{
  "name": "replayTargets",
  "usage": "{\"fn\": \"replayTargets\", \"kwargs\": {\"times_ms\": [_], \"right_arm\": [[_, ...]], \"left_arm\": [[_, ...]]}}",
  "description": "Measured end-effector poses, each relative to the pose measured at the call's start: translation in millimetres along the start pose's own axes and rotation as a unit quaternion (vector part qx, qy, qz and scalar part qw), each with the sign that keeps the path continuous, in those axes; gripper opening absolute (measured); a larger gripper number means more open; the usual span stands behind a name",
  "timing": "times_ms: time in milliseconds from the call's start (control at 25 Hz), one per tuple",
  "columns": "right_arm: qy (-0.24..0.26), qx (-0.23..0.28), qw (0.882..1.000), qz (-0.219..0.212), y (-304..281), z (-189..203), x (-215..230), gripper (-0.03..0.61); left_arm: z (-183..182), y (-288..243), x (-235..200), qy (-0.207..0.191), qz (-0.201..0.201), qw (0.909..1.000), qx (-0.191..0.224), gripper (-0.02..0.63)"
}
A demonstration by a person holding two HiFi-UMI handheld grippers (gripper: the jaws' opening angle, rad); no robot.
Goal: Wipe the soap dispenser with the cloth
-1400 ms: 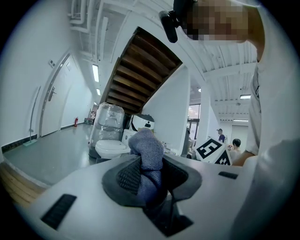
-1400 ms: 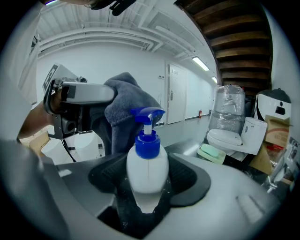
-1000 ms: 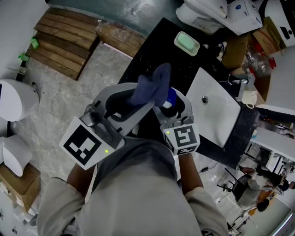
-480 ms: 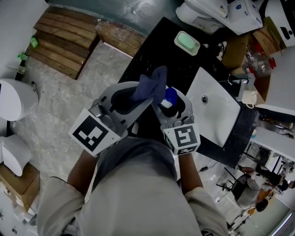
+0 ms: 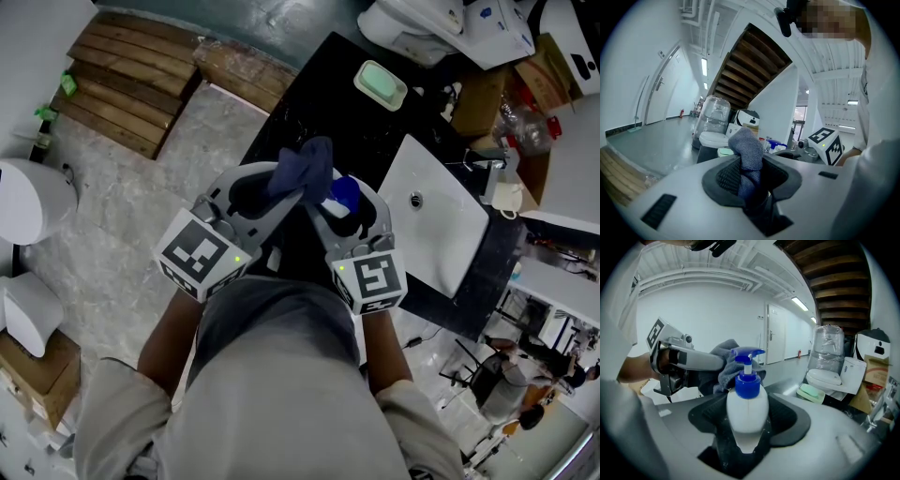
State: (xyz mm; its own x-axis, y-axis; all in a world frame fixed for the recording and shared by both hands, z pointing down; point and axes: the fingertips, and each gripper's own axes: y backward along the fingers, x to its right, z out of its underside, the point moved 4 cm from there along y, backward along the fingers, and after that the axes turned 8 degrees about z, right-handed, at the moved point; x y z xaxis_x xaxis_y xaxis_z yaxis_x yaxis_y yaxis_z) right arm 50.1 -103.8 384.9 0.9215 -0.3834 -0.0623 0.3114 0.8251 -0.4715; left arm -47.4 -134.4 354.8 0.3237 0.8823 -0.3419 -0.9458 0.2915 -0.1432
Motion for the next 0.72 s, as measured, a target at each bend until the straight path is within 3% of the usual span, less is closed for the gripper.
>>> {"fn": "replayTargets", "kwargs": {"times_ms": [240,560,720], "right_arm": [[0.000,0.001,1.000,-0.001,1,0,1,0.250],[-0.001,0.001,1.000,-0.002,0,0,0,0.250],[-0.001,0.001,1.000,-0.002,0,0,0,0.250]], "left_arm": [[12,1,-8,-0.022,-0.029,0.9989,-0.030,0.101],[32,-2,-19,-0.011,-0.040,0.9974,-0.059,0.101],[44,-8,-25,-0.028,-0.057,0.9948,-0.080,0.101]]}}
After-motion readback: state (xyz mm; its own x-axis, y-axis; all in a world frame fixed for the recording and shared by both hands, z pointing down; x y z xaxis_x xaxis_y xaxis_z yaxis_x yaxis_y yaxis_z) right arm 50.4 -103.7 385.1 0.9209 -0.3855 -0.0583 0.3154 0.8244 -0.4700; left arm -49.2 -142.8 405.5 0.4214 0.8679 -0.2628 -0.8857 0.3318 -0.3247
